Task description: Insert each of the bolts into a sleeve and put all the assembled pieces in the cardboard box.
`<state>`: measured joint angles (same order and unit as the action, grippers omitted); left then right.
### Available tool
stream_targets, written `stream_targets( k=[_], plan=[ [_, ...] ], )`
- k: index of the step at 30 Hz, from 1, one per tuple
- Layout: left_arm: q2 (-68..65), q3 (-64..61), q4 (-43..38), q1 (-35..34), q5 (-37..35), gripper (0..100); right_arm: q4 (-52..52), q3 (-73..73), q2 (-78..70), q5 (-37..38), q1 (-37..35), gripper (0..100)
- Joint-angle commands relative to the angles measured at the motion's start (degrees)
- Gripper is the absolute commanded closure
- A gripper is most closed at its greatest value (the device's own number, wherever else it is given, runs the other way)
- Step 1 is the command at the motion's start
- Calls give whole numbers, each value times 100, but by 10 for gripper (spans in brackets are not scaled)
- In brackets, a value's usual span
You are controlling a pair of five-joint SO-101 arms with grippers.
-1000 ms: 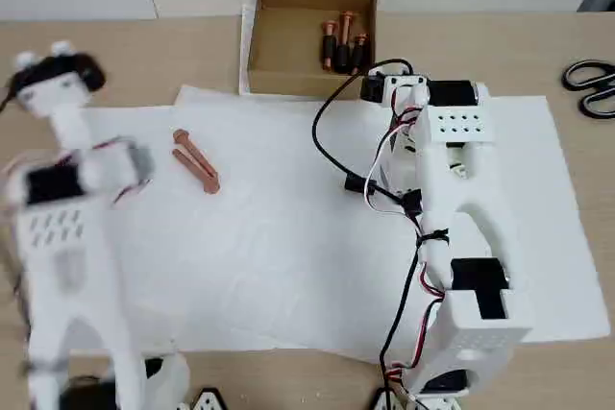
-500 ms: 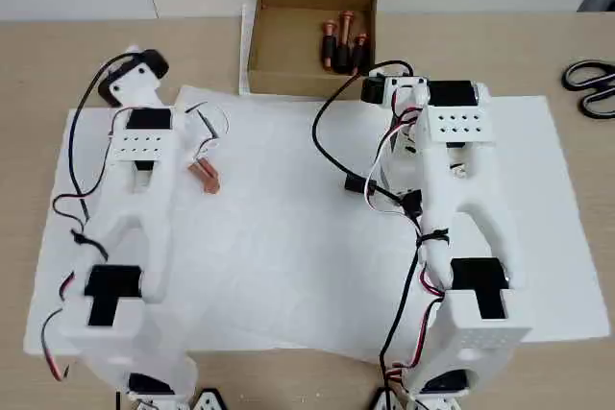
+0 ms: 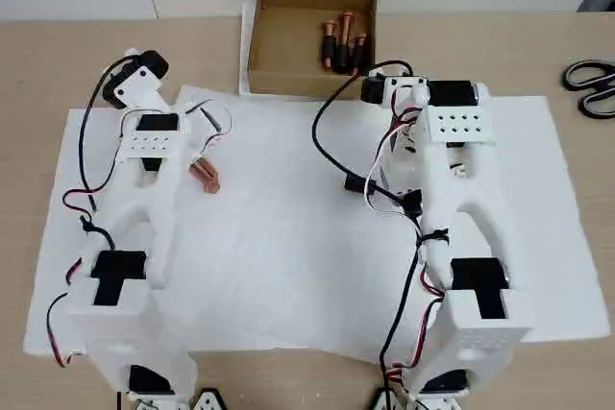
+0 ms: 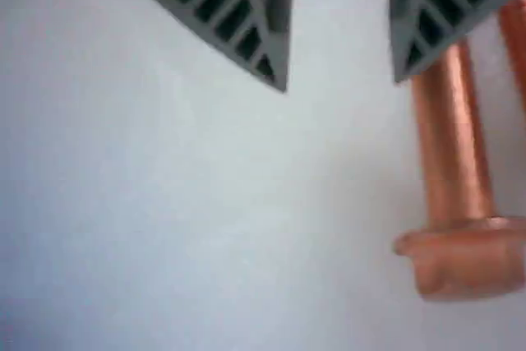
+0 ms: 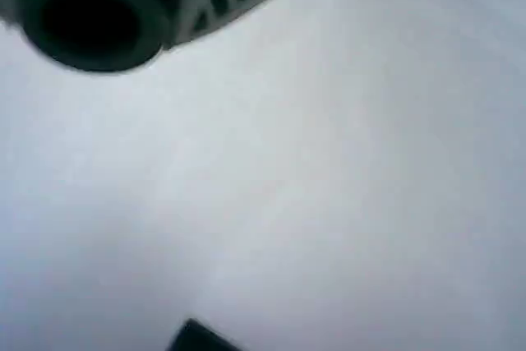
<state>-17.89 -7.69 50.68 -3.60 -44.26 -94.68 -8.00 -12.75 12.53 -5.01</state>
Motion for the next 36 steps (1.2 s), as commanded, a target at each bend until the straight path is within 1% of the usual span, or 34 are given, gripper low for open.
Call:
stream_targets(
  k=[1,7,15,23,36],
  plan=[
    [26,277,-211,-132,-26,924,-57,-237,321,9,31,994],
    [26,277,-229,-404,-26,924,13,53,321,0,22,992],
    [0,259,-229,-360,-26,923,84,167,356,0,22,992],
    [-598,295,-475,-396,-26,924,57,176,365,0,22,992],
    [-659,347,-475,-343,-26,925,48,176,365,0,22,992]
  ],
)
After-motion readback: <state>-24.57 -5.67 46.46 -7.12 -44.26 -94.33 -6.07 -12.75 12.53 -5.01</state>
